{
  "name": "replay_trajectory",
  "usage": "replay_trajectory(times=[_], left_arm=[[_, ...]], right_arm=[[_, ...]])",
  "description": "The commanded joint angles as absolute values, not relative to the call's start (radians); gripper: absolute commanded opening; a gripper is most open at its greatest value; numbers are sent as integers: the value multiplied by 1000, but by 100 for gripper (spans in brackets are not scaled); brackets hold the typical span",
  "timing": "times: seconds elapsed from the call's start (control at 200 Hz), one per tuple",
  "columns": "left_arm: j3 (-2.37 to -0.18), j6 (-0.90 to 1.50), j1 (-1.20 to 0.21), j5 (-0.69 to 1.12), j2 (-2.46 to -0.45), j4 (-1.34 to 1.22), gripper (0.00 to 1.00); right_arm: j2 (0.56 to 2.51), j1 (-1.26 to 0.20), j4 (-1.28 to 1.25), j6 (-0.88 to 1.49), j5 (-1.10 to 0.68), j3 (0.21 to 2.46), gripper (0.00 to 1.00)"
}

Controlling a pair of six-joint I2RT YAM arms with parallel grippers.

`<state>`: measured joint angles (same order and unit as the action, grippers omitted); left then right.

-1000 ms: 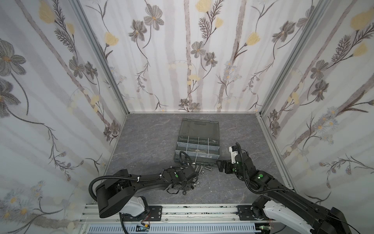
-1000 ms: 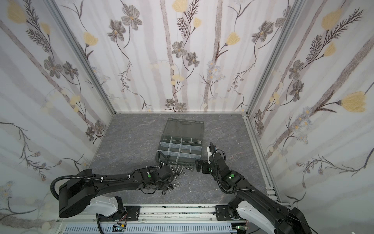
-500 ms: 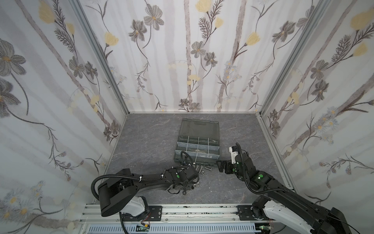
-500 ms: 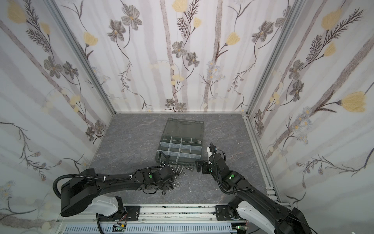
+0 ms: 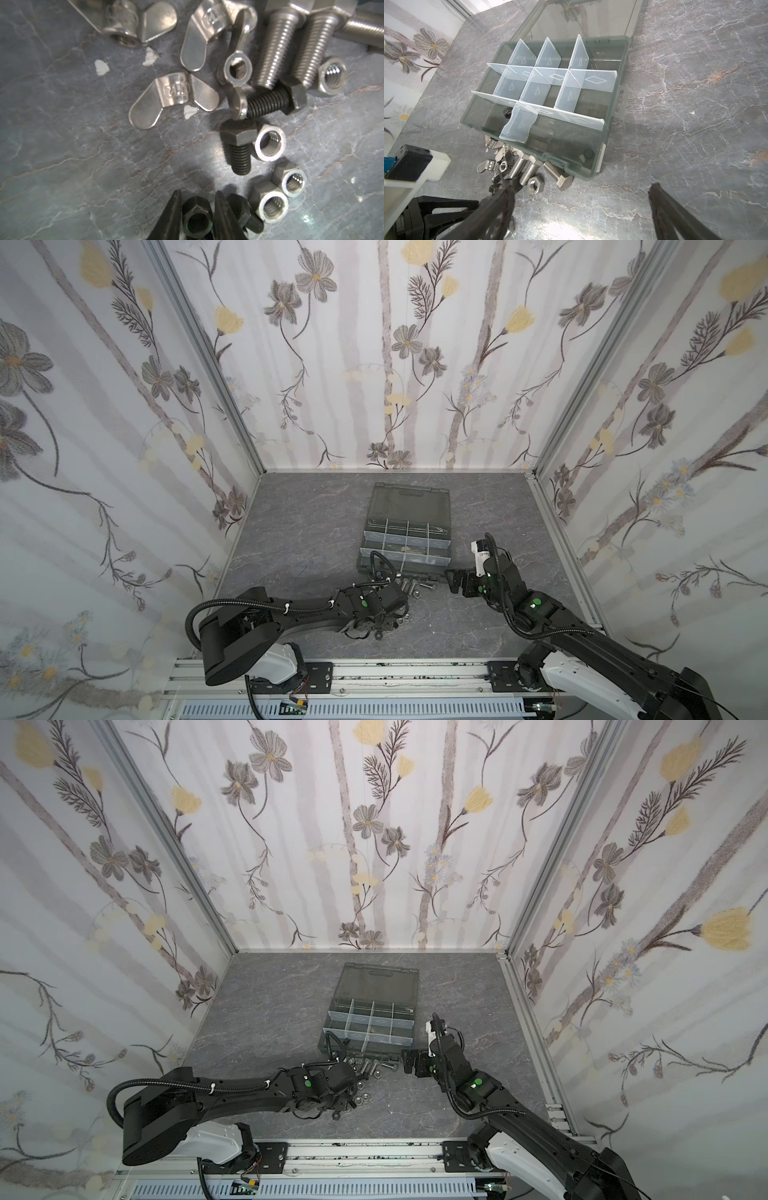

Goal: Sort the screws and nuts into containers
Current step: Pick up the nut from the bottom-center of the table.

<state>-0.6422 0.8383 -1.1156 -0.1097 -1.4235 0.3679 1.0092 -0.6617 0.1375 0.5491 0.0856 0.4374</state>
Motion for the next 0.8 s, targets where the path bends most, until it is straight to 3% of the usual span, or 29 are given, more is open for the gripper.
replay_trajectory(times=[0.0,0.205,0.395,0.795], left_arm=[[-630,859,-1119,-36,-1427,412,30],[-629,865,-1121,-28,-1428,415,30],[-621,877,-1123,-31,-1430,422,37],[-625,875,-1125,-52,-1437,428,23]], right_arm=[[1006,-663,127,560,99,435,100],[1002,-663,128,563,100,433,100],[998,-663,130,563,101,430,100],[1002,-663,126,567,101,426,100]])
